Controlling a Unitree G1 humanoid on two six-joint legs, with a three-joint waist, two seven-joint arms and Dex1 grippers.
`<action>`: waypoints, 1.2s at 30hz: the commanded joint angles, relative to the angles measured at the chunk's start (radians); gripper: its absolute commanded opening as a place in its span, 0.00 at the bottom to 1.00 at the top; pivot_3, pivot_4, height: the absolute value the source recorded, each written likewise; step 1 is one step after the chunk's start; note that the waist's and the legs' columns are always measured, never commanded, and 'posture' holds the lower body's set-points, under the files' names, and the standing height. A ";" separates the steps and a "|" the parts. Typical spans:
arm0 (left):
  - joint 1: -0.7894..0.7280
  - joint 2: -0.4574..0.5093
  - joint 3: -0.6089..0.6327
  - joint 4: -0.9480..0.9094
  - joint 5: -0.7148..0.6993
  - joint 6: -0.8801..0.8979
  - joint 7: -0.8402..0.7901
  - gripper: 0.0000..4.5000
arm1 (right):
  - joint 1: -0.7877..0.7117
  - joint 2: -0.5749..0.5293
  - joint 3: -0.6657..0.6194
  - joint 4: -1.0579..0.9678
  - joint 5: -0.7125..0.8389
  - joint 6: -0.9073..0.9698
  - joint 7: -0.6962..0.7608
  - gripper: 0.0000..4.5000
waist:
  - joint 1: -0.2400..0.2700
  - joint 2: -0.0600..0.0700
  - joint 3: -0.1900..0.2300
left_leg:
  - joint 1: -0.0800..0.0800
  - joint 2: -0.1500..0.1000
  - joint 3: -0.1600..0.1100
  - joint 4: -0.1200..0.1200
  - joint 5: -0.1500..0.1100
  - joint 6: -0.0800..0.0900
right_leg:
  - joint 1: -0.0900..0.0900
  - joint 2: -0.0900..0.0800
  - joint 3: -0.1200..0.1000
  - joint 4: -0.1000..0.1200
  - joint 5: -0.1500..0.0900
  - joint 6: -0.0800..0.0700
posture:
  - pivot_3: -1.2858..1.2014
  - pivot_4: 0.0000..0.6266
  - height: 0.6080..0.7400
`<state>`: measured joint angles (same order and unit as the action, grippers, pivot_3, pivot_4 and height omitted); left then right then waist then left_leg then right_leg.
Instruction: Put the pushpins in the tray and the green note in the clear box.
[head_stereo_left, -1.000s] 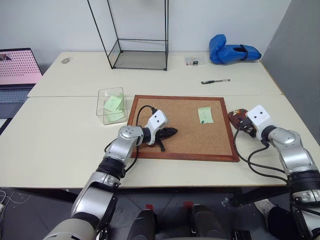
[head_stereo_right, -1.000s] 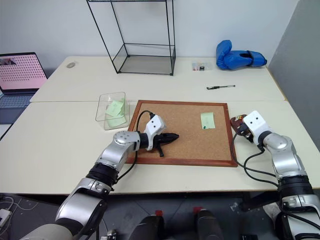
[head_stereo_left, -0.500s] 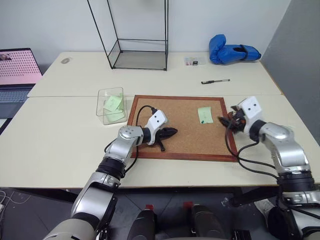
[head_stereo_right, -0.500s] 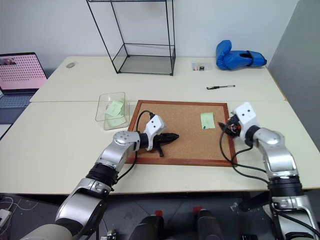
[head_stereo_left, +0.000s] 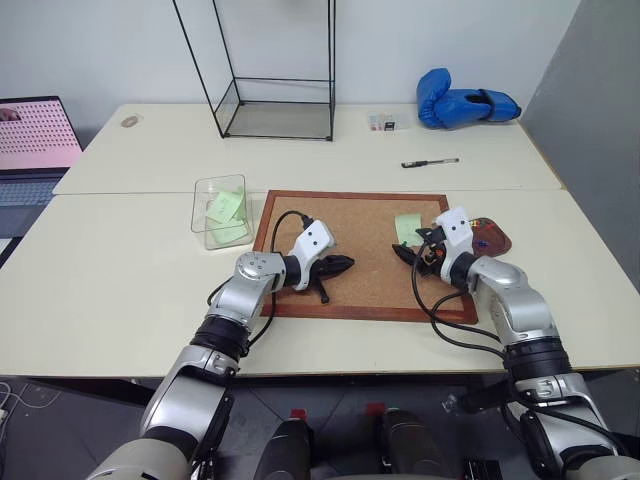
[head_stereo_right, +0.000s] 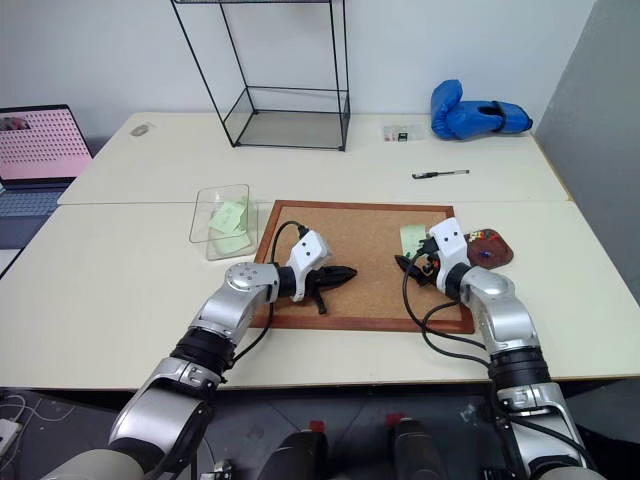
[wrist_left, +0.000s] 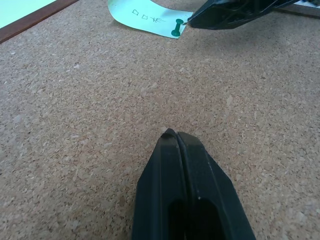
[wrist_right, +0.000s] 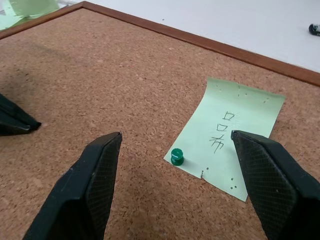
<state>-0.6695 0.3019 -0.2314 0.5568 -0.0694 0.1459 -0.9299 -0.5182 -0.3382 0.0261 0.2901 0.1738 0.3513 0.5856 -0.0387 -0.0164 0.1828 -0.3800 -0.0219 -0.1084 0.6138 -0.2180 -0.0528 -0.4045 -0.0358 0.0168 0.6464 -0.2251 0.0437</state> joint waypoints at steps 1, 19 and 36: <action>0.043 0.020 -0.035 0.042 0.050 0.048 0.001 0.00 | -0.029 0.004 -0.012 0.037 -0.015 -0.061 -0.014 0.59 | 0.000 0.000 0.000 | 0.000 0.000 0.000 0.000 0.000 0.000 | 0.000 0.000 0.000 0.000 0.000 0.000 | 0.52 0.24 1.00; 0.070 0.029 -0.033 0.017 0.048 0.054 0.011 0.00 | -0.028 -0.003 -0.011 -0.042 0.003 -0.072 0.032 0.00 | -0.007 0.000 0.000 | 0.000 0.000 0.000 0.000 0.000 0.000 | 0.000 0.000 0.000 0.000 0.000 0.000 | 0.52 0.24 1.00; 0.019 -0.064 0.193 -0.156 -0.182 0.243 0.124 0.08 | -0.004 -0.140 0.085 -0.292 -0.085 -0.148 0.145 0.00 | -0.012 -0.002 0.001 | -0.001 0.000 -0.001 0.000 0.000 0.000 | -0.001 0.000 -0.001 0.000 0.000 0.001 | 0.52 0.24 1.00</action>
<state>-0.6403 0.2437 -0.0901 0.4931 -0.1898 0.3314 -0.8177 -0.5206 -0.4641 0.1032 0.0375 0.1002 0.2426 0.7243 -0.0509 -0.0183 0.1841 -0.3814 -0.0218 -0.1091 0.6140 -0.2180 -0.0528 -0.4056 -0.0359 0.0163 0.6464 -0.2247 0.0445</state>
